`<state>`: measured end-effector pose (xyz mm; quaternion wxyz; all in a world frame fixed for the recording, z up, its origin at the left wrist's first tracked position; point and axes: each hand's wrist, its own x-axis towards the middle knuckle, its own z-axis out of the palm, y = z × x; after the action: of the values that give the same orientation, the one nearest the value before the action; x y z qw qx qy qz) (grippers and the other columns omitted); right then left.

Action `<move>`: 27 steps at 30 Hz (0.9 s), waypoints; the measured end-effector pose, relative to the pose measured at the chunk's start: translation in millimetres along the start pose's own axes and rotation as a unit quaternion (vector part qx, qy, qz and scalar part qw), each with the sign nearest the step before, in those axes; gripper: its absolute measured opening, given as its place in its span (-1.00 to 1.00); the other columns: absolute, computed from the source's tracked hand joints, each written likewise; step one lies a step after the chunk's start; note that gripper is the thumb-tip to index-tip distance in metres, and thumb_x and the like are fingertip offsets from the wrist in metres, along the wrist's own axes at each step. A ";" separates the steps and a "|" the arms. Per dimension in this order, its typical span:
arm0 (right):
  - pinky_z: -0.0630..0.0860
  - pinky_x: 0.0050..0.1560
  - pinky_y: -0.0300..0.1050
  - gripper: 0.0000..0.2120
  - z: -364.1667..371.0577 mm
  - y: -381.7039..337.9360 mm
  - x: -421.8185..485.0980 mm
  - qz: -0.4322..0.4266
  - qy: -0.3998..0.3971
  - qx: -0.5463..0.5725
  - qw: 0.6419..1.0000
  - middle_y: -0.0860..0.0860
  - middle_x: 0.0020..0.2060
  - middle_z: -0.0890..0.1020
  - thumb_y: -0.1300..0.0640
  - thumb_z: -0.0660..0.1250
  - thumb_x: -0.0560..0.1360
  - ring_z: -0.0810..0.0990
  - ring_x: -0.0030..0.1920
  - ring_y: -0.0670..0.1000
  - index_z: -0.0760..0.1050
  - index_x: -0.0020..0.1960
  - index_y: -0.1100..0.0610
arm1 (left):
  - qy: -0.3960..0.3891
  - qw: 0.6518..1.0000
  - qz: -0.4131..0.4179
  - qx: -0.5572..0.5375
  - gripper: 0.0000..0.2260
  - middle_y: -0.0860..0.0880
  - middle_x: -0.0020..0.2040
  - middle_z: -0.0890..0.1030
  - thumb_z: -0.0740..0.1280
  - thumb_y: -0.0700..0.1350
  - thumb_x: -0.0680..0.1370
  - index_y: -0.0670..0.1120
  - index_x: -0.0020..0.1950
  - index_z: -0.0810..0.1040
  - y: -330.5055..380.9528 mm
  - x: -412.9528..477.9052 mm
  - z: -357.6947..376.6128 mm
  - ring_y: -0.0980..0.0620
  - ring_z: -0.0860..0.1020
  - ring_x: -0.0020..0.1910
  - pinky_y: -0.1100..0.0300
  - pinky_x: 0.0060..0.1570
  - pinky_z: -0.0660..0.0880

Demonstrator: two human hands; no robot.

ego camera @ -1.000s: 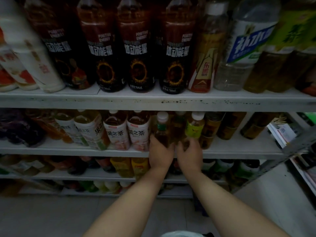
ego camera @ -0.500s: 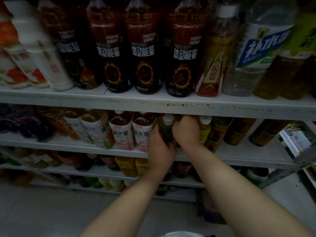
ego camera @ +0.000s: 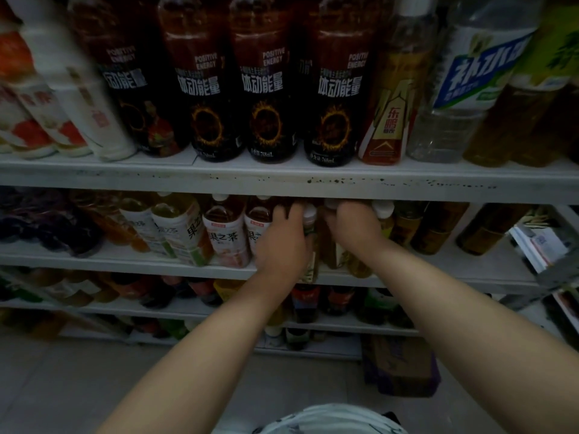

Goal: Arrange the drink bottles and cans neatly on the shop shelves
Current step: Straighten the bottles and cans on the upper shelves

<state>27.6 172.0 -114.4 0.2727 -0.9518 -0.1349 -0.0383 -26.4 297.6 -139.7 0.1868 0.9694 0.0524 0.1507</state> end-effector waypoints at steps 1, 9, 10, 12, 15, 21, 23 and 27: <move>0.39 0.14 -0.08 -0.76 -1.1 0.2 0.1 0.006 0.002 0.020 1.000 0.11 0.11 0.61 0.05 0.26 0.56 0.53 0.15 0.15 0.56 0.15 0.13 | 0.010 1.000 0.007 0.013 -0.58 -0.10 0.12 0.41 0.37 0.04 0.48 0.01 0.23 0.27 -0.2 1.5 -1.3 -0.13 0.55 -0.08 0.11 -0.34 0.37; 0.45 0.15 -0.04 -0.75 -1.3 2.2 3.0 0.064 -0.023 0.030 0.997 0.17 0.11 0.58 0.20 0.27 0.51 0.52 0.16 0.17 0.52 0.18 0.18 | -0.033 0.999 0.031 0.012 -0.59 -0.12 0.03 0.53 0.36 -0.13 0.47 -0.02 0.25 0.28 -4.7 11.9 -5.9 -0.16 0.56 -0.02 0.08 -0.27 0.40; 0.45 0.16 -0.04 -0.76 -1.0 2.0 2.8 0.069 -0.016 0.041 0.997 0.16 0.12 0.59 0.19 0.27 0.52 0.52 0.17 0.17 0.52 0.17 0.18 | -0.031 0.999 0.031 0.006 -0.61 -0.13 0.02 0.53 0.35 -0.18 0.46 -0.04 0.23 0.32 -3.7 13.0 -6.7 -0.16 0.56 -0.02 0.08 -0.27 0.40; 0.43 0.18 -0.05 -0.78 -2.1 -0.2 1.1 0.071 0.006 0.087 0.994 0.14 0.12 0.60 0.17 0.30 0.52 0.51 0.18 0.16 0.53 0.15 0.16 | -0.031 0.999 0.025 -0.005 -0.61 -0.15 0.01 0.53 0.34 -0.24 0.43 -0.07 0.22 0.36 -2.7 16.3 -7.0 -0.17 0.55 -0.02 0.08 -0.24 0.39; 0.41 0.09 -0.15 -0.77 -2.9 -3.1 -0.8 0.084 0.023 0.150 0.985 0.10 0.10 0.61 0.14 0.37 0.50 0.52 0.17 0.12 0.54 0.14 0.14 | -0.032 0.999 0.023 -0.003 -0.62 -0.18 0.00 0.53 0.34 -0.29 0.41 -0.10 0.20 0.39 -2.5 22.0 -5.8 -0.20 0.54 -0.04 0.07 -0.23 0.38; 0.55 0.02 0.02 -0.92 -4.0 -3.4 -1.3 0.089 0.004 0.169 0.982 -0.02 -0.17 0.57 0.16 0.38 0.48 0.60 -0.01 0.12 0.51 -0.06 0.05 | -0.009 0.999 0.038 -0.014 -0.63 -0.20 0.00 0.55 0.31 -0.32 0.43 -0.06 0.20 0.43 -2.8 27.4 1.6 -0.23 0.56 -0.06 0.08 -0.23 0.38; 0.49 -0.08 -0.09 -0.96 -2.7 -1.0 -2.5 0.073 0.015 0.151 0.986 -0.08 -0.28 0.51 0.17 0.36 0.48 0.61 -0.04 0.12 0.53 -0.10 0.05 | -0.006 0.999 0.037 -0.013 -0.63 -0.22 0.00 0.54 0.29 -0.33 0.44 -0.08 0.22 0.43 -2.4 29.4 3.3 -0.25 0.55 -0.06 0.06 -0.24 0.39; 0.34 -0.15 -0.22 -0.85 3.6 5.7 -8.8 0.046 0.070 0.093 0.992 0.08 -0.15 0.64 0.10 0.40 0.46 0.60 -0.06 0.11 0.57 -0.04 0.16 | -0.005 1.000 0.025 -0.015 -0.56 -0.23 0.07 0.50 0.32 -0.33 0.44 -0.08 0.29 0.40 2.8 26.7 3.4 -0.25 0.55 -0.04 0.07 -0.23 0.36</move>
<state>20.8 167.2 -121.6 0.3707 -0.9224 -0.0740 -0.0797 0.1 298.1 -134.3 0.1975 0.9683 0.0253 0.1511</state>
